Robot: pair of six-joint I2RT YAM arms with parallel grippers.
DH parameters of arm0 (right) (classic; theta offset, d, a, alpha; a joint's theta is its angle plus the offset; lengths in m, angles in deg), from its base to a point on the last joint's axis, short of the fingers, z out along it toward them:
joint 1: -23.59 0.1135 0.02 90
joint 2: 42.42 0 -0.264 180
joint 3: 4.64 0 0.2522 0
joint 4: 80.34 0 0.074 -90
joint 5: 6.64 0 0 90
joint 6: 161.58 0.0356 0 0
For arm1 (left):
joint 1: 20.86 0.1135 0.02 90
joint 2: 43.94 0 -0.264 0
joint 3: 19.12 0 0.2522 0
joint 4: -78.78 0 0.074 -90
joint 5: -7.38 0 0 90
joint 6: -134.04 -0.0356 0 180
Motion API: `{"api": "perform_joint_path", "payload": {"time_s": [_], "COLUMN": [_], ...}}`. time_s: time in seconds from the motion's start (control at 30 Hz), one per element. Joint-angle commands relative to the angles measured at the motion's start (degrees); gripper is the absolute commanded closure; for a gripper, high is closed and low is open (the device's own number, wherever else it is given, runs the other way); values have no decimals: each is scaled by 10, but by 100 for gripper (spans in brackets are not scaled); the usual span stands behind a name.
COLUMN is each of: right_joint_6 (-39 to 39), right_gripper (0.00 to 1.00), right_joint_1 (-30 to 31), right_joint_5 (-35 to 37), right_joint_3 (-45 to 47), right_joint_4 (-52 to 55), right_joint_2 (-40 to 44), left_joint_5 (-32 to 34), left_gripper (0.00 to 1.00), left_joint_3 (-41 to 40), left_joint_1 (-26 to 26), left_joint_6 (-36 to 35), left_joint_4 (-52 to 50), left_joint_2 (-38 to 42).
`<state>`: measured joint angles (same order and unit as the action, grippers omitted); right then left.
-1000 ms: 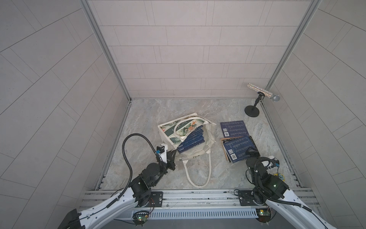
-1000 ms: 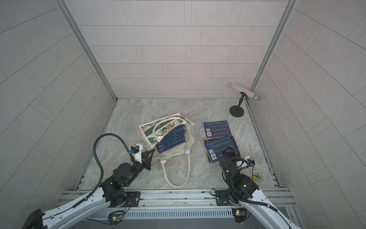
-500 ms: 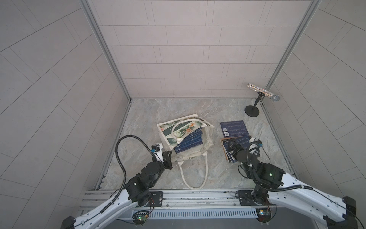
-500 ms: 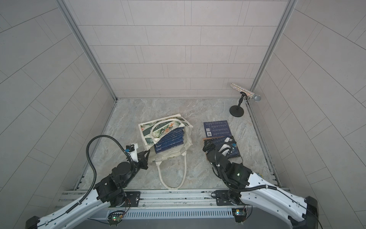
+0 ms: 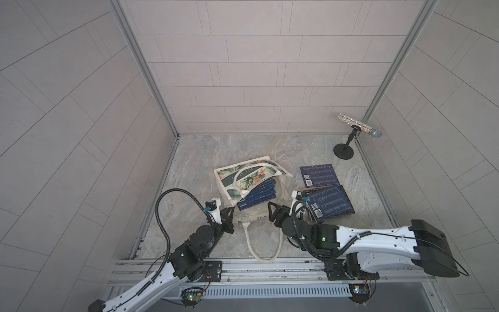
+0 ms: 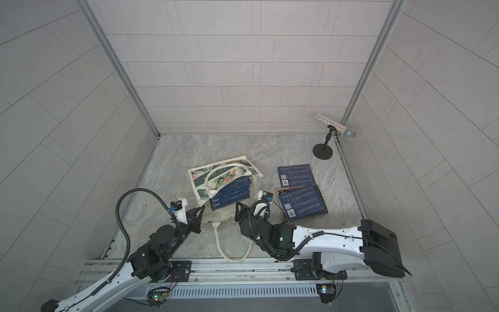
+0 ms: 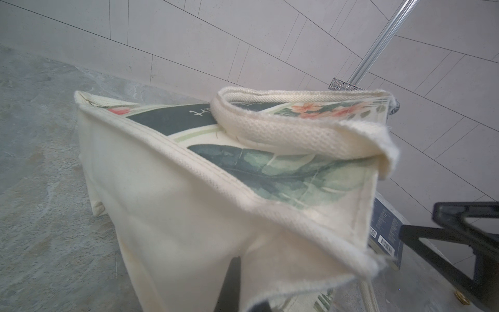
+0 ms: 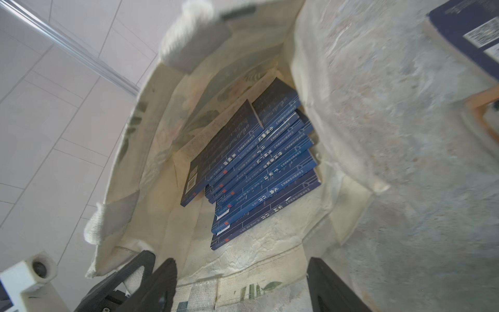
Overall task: Take out the books from the canvas bag
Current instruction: Pick up the book from the canvas bag.
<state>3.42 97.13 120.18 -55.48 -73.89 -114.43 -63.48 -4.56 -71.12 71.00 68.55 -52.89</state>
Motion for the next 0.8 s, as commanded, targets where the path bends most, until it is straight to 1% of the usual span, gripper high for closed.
{"api": "perform_joint_path", "payload": {"time_s": [0.0,0.03,0.1,0.17,0.27,0.37,0.5,0.57,0.67,0.73,0.77], "right_joint_6": [5,0,10,9,22,19,32,42,43,68,90], "right_gripper": [22,22,24,25,27,32,34,34,34,33,33], "right_joint_1": [3,3,2,-8,-32,-58,-97,-114,-113,-112,-113], "right_joint_5": [-11,-9,1,-11,-41,-73,-108,-128,-107,-100,-98], "right_joint_3": [-15,-18,-30,-38,-49,-67,-68,-67,-49,-33,-27], "right_joint_4": [-81,-107,-127,-149,-160,-167,-199,-203,-219,-216,-195], "right_joint_2": [-58,-80,-118,-149,-188,-219,-258,-272,-274,-267,-257], "left_joint_5": [-8,-11,-11,-14,-19,-26,-35,-36,-40,-39,-38], "left_gripper": [100,100,100,100,100,100,100,100,100,100,100], "left_joint_3": [3,3,3,5,4,3,3,3,2,3,4], "left_joint_1": [0,1,1,1,1,1,1,1,1,0,1], "left_joint_6": [-11,-12,-12,-15,-17,-18,-20,-22,-23,-24,-25], "left_joint_4": [6,5,5,4,8,14,22,25,33,37,38], "left_joint_2": [0,1,1,2,3,2,0,-3,-8,-15,-19]}}
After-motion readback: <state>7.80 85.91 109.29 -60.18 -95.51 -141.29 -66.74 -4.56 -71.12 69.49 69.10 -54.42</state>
